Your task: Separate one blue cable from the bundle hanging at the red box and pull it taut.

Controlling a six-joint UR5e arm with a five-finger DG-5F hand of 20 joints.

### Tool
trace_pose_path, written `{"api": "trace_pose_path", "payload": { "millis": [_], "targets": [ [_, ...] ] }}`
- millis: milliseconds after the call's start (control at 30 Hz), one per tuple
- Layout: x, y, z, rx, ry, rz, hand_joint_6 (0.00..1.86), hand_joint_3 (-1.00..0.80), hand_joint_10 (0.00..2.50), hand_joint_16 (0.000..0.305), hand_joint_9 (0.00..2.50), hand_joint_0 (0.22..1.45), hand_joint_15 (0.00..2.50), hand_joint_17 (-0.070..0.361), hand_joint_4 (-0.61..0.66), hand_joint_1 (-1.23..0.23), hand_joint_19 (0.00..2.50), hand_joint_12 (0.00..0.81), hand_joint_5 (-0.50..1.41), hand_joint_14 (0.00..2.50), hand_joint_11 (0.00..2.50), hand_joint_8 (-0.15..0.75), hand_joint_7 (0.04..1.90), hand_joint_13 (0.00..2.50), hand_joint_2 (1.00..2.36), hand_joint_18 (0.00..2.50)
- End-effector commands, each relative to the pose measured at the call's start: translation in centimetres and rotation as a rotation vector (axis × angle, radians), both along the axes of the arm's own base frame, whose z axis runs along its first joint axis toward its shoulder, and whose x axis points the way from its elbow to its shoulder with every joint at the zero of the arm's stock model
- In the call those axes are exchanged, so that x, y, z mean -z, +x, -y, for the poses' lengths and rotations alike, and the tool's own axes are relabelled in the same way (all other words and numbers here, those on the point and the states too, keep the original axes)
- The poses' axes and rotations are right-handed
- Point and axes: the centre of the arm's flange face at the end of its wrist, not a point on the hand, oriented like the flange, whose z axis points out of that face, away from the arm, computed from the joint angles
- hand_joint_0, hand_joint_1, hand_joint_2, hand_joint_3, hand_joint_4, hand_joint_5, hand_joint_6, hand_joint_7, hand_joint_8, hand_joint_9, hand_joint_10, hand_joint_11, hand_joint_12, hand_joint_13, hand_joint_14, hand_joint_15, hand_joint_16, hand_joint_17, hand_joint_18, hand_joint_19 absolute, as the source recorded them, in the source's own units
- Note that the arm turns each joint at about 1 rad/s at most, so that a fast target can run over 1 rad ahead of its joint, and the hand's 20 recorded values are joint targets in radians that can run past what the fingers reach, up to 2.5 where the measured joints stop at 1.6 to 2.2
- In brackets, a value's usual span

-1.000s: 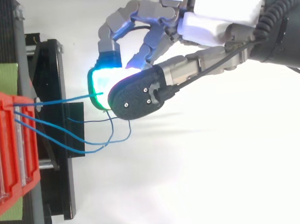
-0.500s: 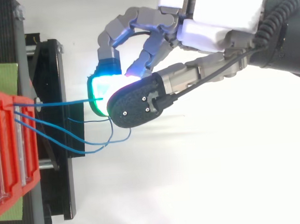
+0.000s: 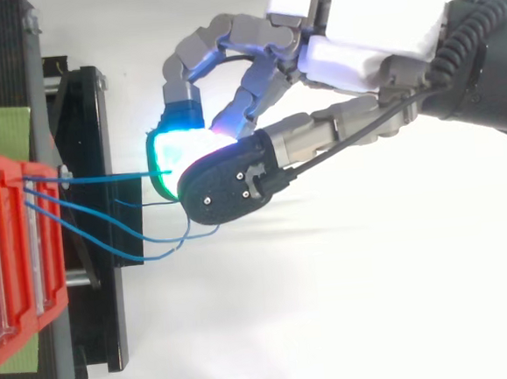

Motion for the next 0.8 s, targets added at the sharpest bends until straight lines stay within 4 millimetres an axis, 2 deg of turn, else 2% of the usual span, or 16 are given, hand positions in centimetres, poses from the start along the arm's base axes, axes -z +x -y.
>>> {"api": "trace_pose_path", "payload": {
  "millis": [0,500,567,667,767],
  "targets": [
    [-0.1,0.0,-0.03,0.0,0.0,0.002,0.94,-0.46,0.01,0.049,1.12,0.66,0.91,0.111,0.05,-0.78,0.74,0.358,-0.18,0.03,1.28,0.296,1.01,0.92,1.0,0.72],
    [0.15,-0.15,-0.14,-0.003,-0.002,-0.017,0.96,-0.5,0.01,0.048,1.11,0.77,0.87,0.108,-0.13,-0.79,0.69,0.353,-0.19,0.03,1.26,0.29,1.16,0.9,1.0,0.72],
    [0.23,-0.18,-0.13,-0.003,-0.002,-0.018,0.95,-0.5,0.02,0.048,1.11,0.77,0.87,0.108,-0.13,-0.79,0.7,0.354,-0.19,0.03,1.26,0.292,1.24,0.9,1.0,0.72],
    [0.15,-0.15,-0.14,-0.003,-0.002,-0.017,0.98,-0.43,0.01,0.047,1.13,0.77,0.87,0.106,-0.13,-0.78,0.72,0.353,-0.19,0.03,1.27,0.292,1.24,0.9,1.01,0.71],
    [0.14,-0.13,-0.14,-0.003,-0.002,-0.015,0.98,-0.35,0.01,0.047,1.15,0.77,0.88,0.105,-0.08,-0.77,0.73,0.355,-0.18,0.03,1.28,0.297,1.3,0.91,1.01,0.71]
  ]
}}
